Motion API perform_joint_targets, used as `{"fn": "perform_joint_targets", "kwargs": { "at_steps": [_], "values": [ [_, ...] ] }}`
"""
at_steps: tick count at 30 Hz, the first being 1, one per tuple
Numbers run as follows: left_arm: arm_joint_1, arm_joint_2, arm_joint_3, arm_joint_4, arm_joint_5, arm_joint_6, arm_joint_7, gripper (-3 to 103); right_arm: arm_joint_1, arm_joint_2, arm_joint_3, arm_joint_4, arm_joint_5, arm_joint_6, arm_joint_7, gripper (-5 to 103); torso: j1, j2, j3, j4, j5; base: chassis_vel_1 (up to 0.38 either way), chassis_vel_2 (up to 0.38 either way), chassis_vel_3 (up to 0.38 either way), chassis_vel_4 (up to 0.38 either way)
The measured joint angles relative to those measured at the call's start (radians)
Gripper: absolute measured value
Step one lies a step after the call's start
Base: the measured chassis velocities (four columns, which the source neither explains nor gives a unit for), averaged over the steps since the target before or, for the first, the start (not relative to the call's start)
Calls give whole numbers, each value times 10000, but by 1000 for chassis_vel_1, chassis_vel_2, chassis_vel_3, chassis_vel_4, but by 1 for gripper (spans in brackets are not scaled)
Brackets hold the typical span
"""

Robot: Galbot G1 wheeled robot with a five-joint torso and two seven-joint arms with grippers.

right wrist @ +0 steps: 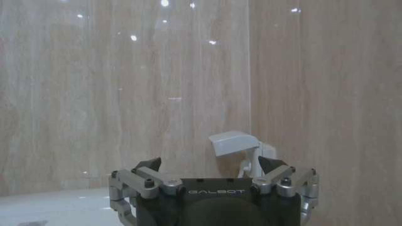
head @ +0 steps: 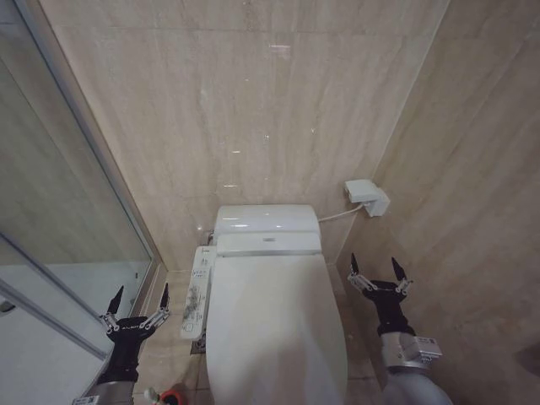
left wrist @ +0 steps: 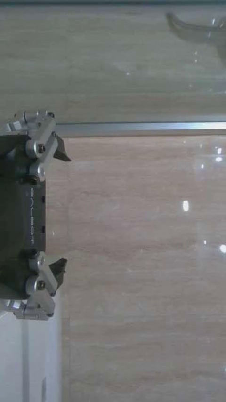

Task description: Open the toilet lid, clean the toilet bowl with a toilet brush, close the toilet lid, and flush.

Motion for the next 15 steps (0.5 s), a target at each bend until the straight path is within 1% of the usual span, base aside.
{"fn": "perform_joint_targets", "kwargs": {
  "at_steps": [3,12,15],
  "values": [
    [-1,0,1,0,0,0,0,100,1,0,0,0,0,0,0,100,4,-2,1,-1,0,-51,55,60,-55],
    [2,0,0,0,0,0,0,100,-10,0,0,0,0,0,0,100,-8,2,-3,0,0,0,0,0,0],
    [1,0,0,0,0,0,0,100,-6,0,0,0,0,0,0,100,-4,1,-1,0,0,-42,44,44,-66]
  ]
}}
